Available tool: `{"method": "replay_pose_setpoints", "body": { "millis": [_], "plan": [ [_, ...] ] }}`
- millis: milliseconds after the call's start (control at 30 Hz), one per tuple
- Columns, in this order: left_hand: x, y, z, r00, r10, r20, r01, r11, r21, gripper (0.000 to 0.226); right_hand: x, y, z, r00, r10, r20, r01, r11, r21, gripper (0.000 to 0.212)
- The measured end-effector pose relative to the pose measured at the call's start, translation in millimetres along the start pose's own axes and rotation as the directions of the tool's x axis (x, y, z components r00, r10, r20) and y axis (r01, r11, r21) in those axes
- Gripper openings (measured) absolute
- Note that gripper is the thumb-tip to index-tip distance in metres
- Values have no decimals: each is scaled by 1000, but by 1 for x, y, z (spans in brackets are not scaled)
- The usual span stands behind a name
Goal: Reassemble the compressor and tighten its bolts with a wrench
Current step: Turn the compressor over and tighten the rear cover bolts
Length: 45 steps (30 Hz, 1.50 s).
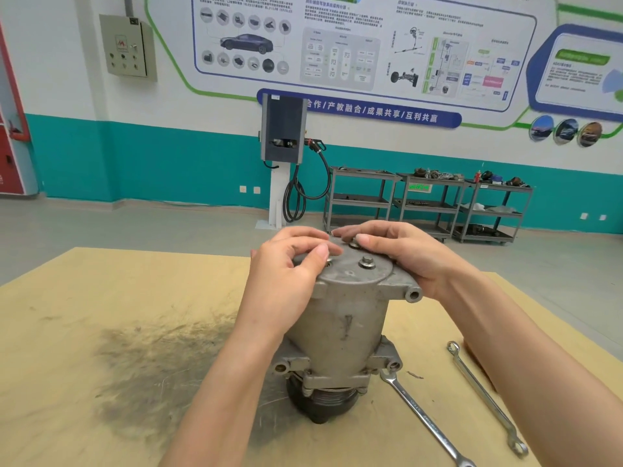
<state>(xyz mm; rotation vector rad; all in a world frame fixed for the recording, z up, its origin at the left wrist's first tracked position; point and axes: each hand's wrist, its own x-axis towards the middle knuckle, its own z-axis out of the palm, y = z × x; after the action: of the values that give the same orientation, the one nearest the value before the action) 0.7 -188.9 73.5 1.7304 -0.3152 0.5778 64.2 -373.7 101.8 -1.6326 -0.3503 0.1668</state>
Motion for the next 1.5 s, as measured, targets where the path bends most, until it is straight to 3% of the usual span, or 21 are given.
{"method": "replay_pose_setpoints", "body": {
  "millis": [100, 167, 267, 333, 467, 567, 700, 833, 933, 1067, 1400, 1500],
  "plan": [
    [-1, 3, 1, 1000, 16, -18, -16, 999, 28, 18, 0, -1, 3, 999, -27, -29, 26, 999, -27, 3],
    [-3, 4, 3, 997, 12, -71, -7, 997, 72, 7, 2, -3, 8, 996, -52, -78, 44, 994, -99, 13],
    [-4, 4, 6, 991, -10, -134, 21, 996, 87, 18, 5, -2, 10, 988, -94, -123, 75, 985, -152, 22],
    [-4, 3, 7, 990, 3, -144, 9, 997, 83, 16, 3, -1, 6, 994, -73, -81, 64, 993, -102, 15],
    [1, -4, 1, 998, 8, -64, -4, 998, 59, 11, -1, 2, -2, 1000, -17, 20, 17, 1000, -21, 26],
    [3, -6, -3, 1000, 1, -17, 0, 999, 41, 7, 4, 0, 3, 998, -47, -36, 45, 996, -72, 7],
    [3, -6, -2, 1000, 11, -18, -10, 999, 51, 8, 10, -3, 7, 988, -114, -106, 88, 971, -224, 27],
    [-1, -4, 2, 996, 40, -82, -32, 995, 98, 6, 10, -14, 6, 988, -135, -69, 97, 912, -399, 28],
    [-2, -6, 6, 986, 44, -162, -22, 991, 135, 10, 13, -28, 14, 962, -255, 96, 264, 781, -566, 20],
    [0, -10, 7, 984, 21, -175, 3, 991, 134, 9, 21, -34, 26, 956, -229, 186, 294, 714, -636, 24],
    [1, -13, 8, 987, 28, -156, -12, 994, 105, 10, 22, -28, 23, 950, -197, 240, 303, 760, -575, 14],
    [1, -13, 7, 988, 45, -145, -29, 993, 112, 9, 28, -29, 26, 963, -187, 196, 267, 778, -569, 7]
  ]
}}
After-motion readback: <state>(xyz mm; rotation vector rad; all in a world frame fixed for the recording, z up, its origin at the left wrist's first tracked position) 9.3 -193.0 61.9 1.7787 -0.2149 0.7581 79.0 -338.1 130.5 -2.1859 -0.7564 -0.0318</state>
